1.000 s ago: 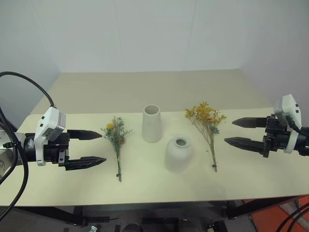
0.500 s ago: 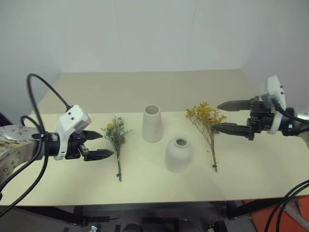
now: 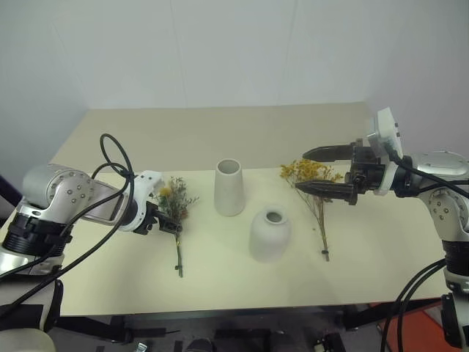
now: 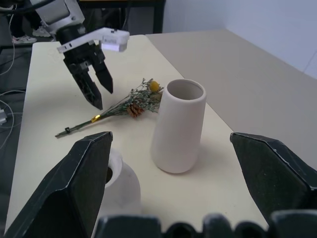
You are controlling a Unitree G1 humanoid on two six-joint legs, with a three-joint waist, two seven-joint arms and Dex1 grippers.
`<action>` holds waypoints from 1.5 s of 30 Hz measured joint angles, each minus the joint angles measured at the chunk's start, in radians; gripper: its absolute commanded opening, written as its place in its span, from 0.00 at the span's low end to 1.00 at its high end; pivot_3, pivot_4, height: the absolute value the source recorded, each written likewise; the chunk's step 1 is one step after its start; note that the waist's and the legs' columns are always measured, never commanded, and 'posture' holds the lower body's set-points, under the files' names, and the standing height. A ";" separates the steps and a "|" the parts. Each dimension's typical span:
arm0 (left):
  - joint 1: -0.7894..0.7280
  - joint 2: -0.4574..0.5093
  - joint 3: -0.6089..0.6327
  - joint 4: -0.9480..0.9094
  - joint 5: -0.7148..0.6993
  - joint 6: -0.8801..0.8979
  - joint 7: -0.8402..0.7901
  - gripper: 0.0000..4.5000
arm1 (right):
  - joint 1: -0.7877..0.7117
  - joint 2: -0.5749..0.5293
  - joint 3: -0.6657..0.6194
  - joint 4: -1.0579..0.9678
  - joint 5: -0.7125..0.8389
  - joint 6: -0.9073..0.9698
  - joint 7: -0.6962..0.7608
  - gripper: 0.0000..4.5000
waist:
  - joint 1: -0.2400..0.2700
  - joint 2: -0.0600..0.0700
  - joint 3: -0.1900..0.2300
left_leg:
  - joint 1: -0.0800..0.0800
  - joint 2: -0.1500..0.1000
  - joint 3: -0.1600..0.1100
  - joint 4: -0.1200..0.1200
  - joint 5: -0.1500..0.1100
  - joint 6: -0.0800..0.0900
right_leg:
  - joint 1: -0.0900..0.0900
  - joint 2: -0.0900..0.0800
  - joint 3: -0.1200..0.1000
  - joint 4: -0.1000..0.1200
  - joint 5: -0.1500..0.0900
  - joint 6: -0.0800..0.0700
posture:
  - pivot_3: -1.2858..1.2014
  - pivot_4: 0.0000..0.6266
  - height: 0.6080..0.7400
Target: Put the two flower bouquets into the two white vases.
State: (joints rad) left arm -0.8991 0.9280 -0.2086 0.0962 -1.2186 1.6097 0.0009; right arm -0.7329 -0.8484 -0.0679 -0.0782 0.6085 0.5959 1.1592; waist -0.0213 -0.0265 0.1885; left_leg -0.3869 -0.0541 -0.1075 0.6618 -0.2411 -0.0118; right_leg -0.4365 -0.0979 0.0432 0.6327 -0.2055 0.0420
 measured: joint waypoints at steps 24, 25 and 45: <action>0.031 -0.091 -0.154 0.105 -0.735 -0.175 0.887 0.47 | 0.077 0.001 -0.064 -0.101 0.043 0.025 -0.048 1.00 | 0.007 0.000 -0.001 | 0.001 -0.003 0.001 0.001 0.001 -0.003 | -0.002 -0.002 0.004 0.007 0.000 0.000 | 0.52 0.24 1.00; 0.035 -0.090 -0.154 0.101 -0.735 -0.177 0.889 0.41 | 0.077 0.001 -0.064 -0.101 0.043 0.025 -0.048 1.00 | 0.007 0.000 -0.001 | 0.001 -0.003 0.001 0.001 0.001 -0.003 | -0.002 -0.002 0.004 0.007 0.000 0.000 | 0.52 0.24 1.00; -0.083 -0.025 -0.064 0.056 -0.385 -0.319 0.750 0.01 | 0.077 0.003 -0.064 -0.099 0.043 0.026 -0.049 1.00 | 0.009 -0.001 -0.001 | -0.001 -0.003 0.002 0.003 0.002 -0.003 | -0.002 -0.001 0.002 0.006 0.000 -0.001 | 0.52 0.24 1.00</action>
State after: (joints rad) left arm -0.9816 0.9030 -0.2726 0.1525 -1.6039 1.2909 0.7513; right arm -0.6561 -0.8455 -0.1322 -0.1772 0.6520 0.6223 1.1099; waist -0.0124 -0.0270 0.1877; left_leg -0.3876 -0.0574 -0.1056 0.6643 -0.2393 -0.0151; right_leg -0.4386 -0.0990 0.0453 0.6389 -0.2054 0.0414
